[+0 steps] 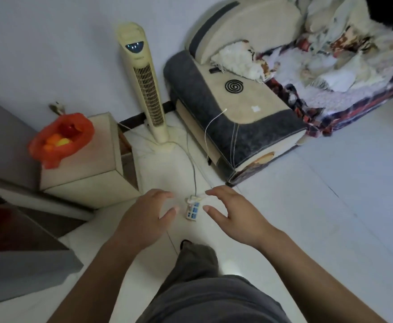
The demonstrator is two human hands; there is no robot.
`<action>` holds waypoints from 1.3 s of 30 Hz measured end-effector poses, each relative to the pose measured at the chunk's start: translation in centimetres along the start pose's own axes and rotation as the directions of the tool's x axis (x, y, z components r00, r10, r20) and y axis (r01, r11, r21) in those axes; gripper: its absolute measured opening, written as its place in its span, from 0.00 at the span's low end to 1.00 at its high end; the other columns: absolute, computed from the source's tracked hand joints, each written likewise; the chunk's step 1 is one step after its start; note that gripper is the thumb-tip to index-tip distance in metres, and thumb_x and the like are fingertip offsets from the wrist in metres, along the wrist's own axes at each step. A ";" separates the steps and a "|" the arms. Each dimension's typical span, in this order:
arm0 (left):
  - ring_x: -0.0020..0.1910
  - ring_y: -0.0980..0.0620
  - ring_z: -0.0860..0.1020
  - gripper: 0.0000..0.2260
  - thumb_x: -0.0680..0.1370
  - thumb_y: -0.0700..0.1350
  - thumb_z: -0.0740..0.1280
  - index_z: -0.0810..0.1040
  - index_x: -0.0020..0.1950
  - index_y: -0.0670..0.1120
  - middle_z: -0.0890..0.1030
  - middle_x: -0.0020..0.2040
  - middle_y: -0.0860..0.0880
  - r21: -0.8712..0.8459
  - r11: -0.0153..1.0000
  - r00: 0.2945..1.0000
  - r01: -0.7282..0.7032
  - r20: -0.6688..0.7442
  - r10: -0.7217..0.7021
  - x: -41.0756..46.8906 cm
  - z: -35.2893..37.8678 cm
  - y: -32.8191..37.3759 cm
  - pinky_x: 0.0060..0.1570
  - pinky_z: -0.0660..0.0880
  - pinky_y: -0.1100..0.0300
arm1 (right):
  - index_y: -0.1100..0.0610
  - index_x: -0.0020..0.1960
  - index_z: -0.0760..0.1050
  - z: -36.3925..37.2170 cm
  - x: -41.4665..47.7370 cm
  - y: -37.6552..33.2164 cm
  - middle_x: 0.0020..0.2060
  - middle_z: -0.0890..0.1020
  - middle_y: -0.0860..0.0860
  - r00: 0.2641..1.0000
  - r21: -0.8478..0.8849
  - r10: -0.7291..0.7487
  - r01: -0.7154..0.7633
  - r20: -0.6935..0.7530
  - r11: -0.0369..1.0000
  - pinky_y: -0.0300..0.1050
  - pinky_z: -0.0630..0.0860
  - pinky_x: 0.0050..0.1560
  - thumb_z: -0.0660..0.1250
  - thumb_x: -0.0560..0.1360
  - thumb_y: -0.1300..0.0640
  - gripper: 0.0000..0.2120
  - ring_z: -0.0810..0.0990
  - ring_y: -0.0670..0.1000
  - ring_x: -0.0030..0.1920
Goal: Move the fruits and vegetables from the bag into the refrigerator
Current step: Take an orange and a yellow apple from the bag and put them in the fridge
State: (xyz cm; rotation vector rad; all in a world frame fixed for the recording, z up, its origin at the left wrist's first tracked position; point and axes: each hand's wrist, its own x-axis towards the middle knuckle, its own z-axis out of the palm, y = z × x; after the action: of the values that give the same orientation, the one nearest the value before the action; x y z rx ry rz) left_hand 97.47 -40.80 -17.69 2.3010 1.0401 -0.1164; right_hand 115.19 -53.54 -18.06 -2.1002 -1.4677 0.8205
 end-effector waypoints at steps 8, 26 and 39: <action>0.59 0.58 0.68 0.19 0.78 0.53 0.61 0.69 0.68 0.51 0.70 0.66 0.54 -0.118 0.993 0.990 0.014 -0.137 -0.030 8.5 -4.8 0.6 0.54 0.63 0.63 | 0.47 0.67 0.67 -6.7 9.0 1.0 0.63 0.72 0.44 0.996 -0.041 -0.089 0.088 -0.021 0.995 0.38 0.72 0.57 0.59 0.78 0.43 0.20 0.72 0.42 0.58; 0.61 0.56 0.70 0.19 0.77 0.56 0.61 0.69 0.67 0.53 0.70 0.66 0.55 -0.331 0.802 0.734 0.498 -0.332 -0.592 17.9 -11.8 -4.4 0.59 0.71 0.56 | 0.45 0.70 0.62 -6.7 37.4 -2.8 0.66 0.69 0.44 0.799 0.019 -0.430 0.467 0.421 0.884 0.38 0.69 0.60 0.59 0.77 0.42 0.24 0.70 0.42 0.61; 0.59 0.52 0.73 0.18 0.77 0.55 0.62 0.70 0.66 0.51 0.70 0.67 0.53 -0.326 0.755 0.709 0.569 -0.271 -0.651 23.6 -19.9 -27.3 0.57 0.72 0.55 | 0.48 0.70 0.63 4.9 53.5 -16.9 0.68 0.68 0.46 0.730 -0.046 -0.469 0.562 0.498 0.826 0.39 0.65 0.63 0.60 0.77 0.44 0.24 0.69 0.45 0.65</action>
State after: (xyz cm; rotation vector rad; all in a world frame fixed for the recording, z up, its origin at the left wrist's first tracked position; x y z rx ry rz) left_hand 91.20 -0.37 -22.27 1.7153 1.8985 0.1739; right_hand 114.19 2.61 -21.95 -1.5060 -2.3403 1.0217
